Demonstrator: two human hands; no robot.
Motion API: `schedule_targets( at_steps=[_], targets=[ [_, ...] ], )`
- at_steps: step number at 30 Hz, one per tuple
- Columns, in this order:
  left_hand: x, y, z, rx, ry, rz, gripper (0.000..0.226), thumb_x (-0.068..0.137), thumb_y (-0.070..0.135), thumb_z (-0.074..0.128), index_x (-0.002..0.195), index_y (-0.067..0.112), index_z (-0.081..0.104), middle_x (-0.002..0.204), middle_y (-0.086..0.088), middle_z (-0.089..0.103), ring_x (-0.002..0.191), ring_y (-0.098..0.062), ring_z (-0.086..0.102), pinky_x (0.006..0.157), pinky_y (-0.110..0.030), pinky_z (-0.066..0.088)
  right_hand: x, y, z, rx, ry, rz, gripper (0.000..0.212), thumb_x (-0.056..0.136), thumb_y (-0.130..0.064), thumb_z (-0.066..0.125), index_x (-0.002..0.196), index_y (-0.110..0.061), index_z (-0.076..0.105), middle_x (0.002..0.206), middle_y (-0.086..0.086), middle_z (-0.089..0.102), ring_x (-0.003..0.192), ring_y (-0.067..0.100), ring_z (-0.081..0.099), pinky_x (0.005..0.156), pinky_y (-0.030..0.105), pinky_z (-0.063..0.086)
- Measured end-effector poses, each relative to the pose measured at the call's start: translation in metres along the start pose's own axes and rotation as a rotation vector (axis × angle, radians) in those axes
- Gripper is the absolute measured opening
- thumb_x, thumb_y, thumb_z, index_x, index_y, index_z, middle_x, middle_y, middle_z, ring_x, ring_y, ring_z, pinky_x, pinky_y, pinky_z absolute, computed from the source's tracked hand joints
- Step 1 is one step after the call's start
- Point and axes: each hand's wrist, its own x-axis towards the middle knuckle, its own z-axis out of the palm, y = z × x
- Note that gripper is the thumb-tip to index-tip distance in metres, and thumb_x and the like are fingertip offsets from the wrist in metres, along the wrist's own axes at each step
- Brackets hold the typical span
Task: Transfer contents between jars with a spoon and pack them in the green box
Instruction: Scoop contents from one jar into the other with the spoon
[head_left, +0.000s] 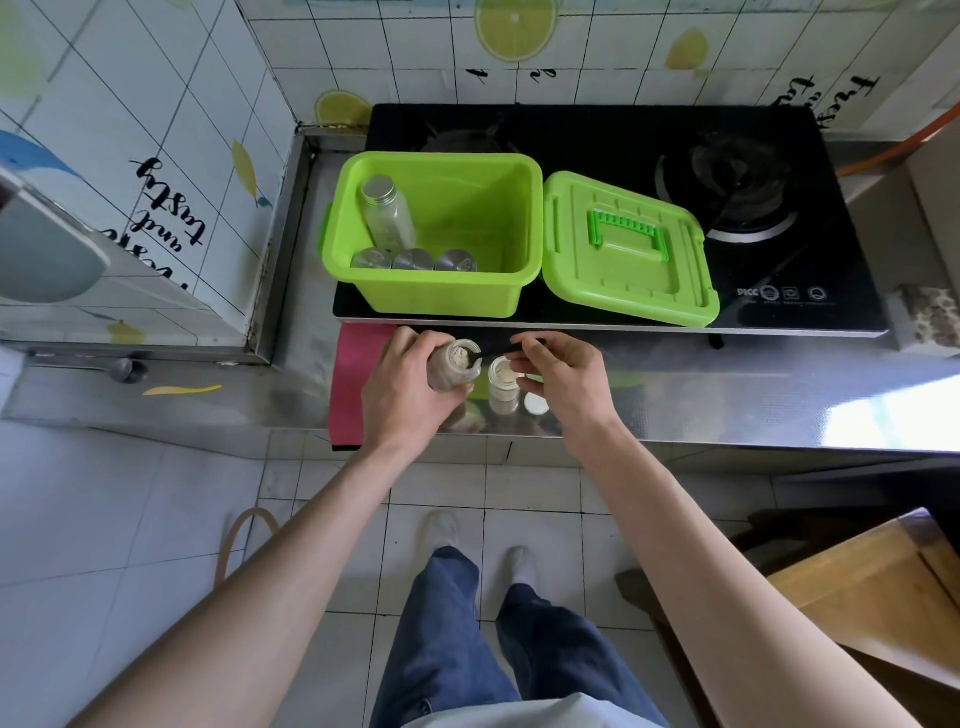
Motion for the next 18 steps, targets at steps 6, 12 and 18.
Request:
schedule_targets(
  at_steps=[6, 12, 18],
  targets=[
    [-0.0001, -0.0048, 0.0025, 0.012, -0.022, 0.003, 0.050, 0.070, 0.044, 0.091, 0.113, 0.035, 0.066, 0.100, 0.014, 0.050, 0.095, -0.012, 0.055, 0.063, -0.028, 0.038, 0.0024, 0.0009, -0.0011, 0.005, 0.021, 0.004, 0.019, 0.103, -0.013, 0.058, 0.104, -0.004, 0.075, 0.087, 0.010, 0.075, 0.074, 0.009, 0.070, 0.064, 0.019, 0.055],
    [0.0011, -0.0049, 0.0046, 0.023, -0.032, 0.006, 0.051, 0.071, 0.044, 0.091, 0.115, 0.035, 0.066, 0.101, 0.014, 0.050, 0.097, -0.012, 0.056, 0.064, -0.028, 0.039, 0.0019, -0.0002, -0.0015, -0.047, 0.013, -0.035, 0.019, 0.103, -0.012, 0.057, 0.102, -0.004, 0.074, 0.085, 0.010, 0.074, 0.071, 0.006, 0.070, 0.064, 0.019, 0.056],
    [0.0017, -0.0019, 0.0056, 0.047, -0.035, 0.035, 0.051, 0.074, 0.047, 0.089, 0.117, 0.036, 0.065, 0.104, 0.012, 0.051, 0.099, -0.014, 0.058, 0.065, -0.034, 0.052, 0.0005, 0.0013, 0.0054, -0.132, -0.034, -0.096, 0.017, 0.103, -0.011, 0.058, 0.098, -0.011, 0.075, 0.087, 0.011, 0.076, 0.073, 0.008, 0.070, 0.065, 0.021, 0.056]
  ],
)
